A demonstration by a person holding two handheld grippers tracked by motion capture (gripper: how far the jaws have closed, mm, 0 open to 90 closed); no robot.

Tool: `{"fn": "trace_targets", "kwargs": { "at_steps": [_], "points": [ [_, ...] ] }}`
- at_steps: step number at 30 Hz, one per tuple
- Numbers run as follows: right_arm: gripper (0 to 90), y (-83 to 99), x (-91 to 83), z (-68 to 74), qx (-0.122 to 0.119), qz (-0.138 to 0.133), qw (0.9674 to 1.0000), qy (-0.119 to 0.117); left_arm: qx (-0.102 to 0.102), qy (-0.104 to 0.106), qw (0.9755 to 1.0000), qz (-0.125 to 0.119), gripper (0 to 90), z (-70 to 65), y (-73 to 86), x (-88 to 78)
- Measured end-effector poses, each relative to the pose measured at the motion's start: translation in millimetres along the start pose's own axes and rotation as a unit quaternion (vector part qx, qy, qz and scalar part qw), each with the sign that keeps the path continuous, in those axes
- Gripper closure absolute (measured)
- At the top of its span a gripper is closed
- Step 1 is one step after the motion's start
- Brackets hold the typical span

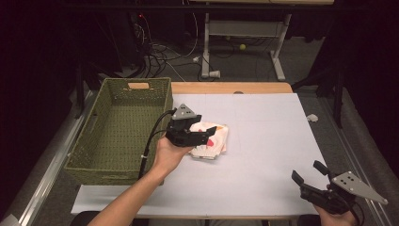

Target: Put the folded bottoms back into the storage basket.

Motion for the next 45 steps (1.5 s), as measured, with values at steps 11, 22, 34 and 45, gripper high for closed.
{"fn": "trace_targets", "kwargs": {
  "at_steps": [11,22,34,45],
  "points": [
    [17.6,0.2,0.4,-0.1,0.001,0.001,1.0,0.001,-0.001,-0.034,0.9989,0.031,29.4,15.9,-8.0,19.8],
    [17.6,0.7,0.6,-0.7,0.005,0.002,1.0,-0.002,-0.029,-0.079,0.992,0.095,29.5,46.2,-5.7,47.2],
    [17.6,0.9,1.1,-1.1,0.008,0.004,1.0,-0.004,-0.07,-0.105,0.9793,0.159,29.4,70.3,-1.7,72.8],
    [17.6,0.8,0.8,-0.7,0.006,0.002,1.0,-0.007,-0.109,-0.106,0.9681,0.199,26.8,86.0,14.6,96.0]
  ]
}}
Point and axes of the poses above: each handheld gripper's, and its own axes: x roughly forward along the jaws, y roughly out of its underside, z roughly to its left, the point moved 10 cm from there along x, roughly forward along the jaws, and after that the axes turned 5 degrees about -x, right-handed, at the moved point
